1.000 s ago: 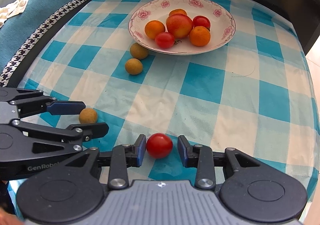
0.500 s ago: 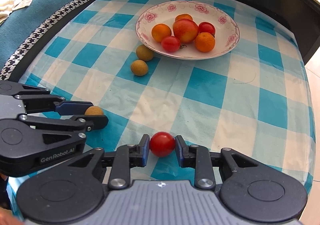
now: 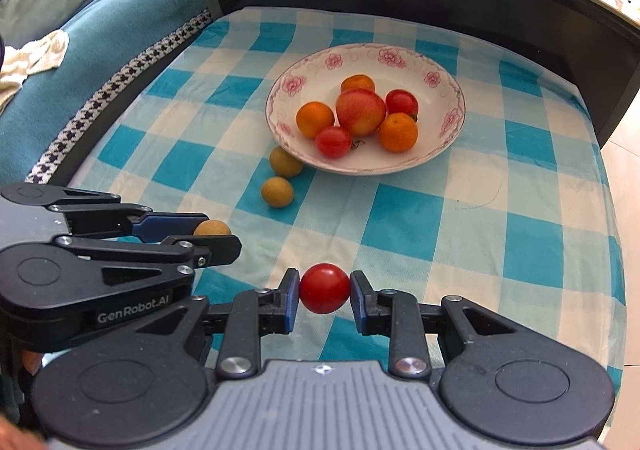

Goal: Organize fruits
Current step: 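Carry the cherry tomato and small brown fruit over the flowered bowl with both grippers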

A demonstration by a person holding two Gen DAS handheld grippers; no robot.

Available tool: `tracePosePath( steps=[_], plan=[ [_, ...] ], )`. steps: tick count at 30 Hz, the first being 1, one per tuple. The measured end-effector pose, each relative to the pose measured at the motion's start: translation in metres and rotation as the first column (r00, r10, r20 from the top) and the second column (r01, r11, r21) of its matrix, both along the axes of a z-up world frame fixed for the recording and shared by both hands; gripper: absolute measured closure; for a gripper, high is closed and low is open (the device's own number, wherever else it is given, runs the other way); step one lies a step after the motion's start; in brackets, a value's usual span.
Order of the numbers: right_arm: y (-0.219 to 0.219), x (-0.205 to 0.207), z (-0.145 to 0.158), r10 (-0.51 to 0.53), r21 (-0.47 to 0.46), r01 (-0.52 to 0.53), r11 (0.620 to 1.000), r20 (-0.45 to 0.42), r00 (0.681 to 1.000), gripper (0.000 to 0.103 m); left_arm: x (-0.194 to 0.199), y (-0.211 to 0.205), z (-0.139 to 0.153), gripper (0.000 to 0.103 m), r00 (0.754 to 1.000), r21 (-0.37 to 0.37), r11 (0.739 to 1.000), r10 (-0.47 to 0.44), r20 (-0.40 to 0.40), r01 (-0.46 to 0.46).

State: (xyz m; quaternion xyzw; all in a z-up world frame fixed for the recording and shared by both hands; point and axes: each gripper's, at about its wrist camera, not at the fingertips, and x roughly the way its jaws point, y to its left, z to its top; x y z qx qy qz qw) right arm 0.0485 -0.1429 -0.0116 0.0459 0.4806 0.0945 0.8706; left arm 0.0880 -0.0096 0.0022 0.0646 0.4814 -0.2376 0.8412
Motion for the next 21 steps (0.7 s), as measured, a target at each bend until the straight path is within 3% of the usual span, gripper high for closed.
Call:
tracePosePath(
  steps=[12,21],
  plan=[
    [-0.013,0.028,0.014,-0.051,0.014,0.051,0.999,0.035,0.998,0.073,0.033,-0.018,0.013,0.072,0.999,-0.016,1.000,0.013,0.035,-0.013],
    [-0.027,0.065,0.012,-0.083,0.017,0.083,0.996,0.040,0.996,0.073,0.066,-0.031,0.006,0.072,0.999,-0.019,0.999,0.031,0.026,-0.030]
  ],
)
